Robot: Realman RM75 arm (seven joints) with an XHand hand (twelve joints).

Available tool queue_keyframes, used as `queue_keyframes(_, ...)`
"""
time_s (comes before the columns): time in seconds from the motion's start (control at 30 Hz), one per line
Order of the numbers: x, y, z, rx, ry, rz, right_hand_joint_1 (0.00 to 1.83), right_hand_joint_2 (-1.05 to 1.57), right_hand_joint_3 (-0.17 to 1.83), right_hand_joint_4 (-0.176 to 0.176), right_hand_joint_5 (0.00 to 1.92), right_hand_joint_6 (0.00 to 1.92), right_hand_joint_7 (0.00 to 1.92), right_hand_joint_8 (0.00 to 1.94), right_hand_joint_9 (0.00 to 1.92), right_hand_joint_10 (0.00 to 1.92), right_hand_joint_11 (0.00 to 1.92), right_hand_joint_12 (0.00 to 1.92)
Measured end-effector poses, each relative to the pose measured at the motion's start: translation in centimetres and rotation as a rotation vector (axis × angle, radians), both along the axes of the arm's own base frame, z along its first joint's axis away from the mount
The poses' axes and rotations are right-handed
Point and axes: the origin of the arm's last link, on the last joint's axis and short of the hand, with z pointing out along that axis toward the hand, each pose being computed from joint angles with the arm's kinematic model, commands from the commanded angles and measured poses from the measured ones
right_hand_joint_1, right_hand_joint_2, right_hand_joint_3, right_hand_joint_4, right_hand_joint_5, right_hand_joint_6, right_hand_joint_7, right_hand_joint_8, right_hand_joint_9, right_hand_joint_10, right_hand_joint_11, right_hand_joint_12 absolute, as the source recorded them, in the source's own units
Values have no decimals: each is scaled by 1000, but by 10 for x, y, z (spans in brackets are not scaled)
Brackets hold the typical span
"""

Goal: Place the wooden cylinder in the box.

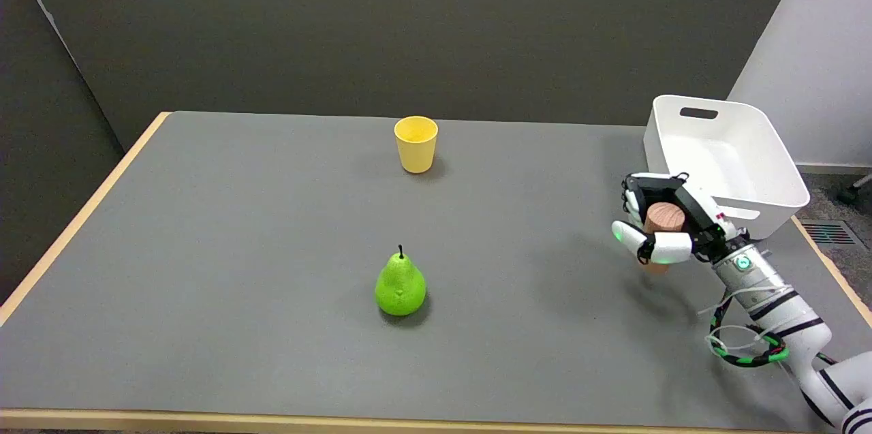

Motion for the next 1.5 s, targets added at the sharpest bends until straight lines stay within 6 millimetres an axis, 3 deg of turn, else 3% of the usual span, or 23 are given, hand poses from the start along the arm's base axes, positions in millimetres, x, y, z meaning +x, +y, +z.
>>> queue_keyframes(0.27,27,-13,0,0,85,61,1225,607,865,32,967,1921,1106,1941,1267,1921,879,1921)
queue_keyframes(0.63,82,-40,12,-78,301,134,1206,606,859,32,977,1921,1125,1941,1268,1921,865,1921)
queue_keyframes(1.1,164,-99,29,-206,487,248,1203,599,872,32,1006,1921,1134,1941,1291,1921,892,1921)
queue_keyframes(1.3,176,-116,46,-272,539,220,1199,603,863,30,998,1921,1130,1941,1283,1921,858,1921)
queue_keyframes(1.5,167,-124,74,-353,553,136,1199,610,862,27,981,1921,1125,1941,1273,1921,823,1921)
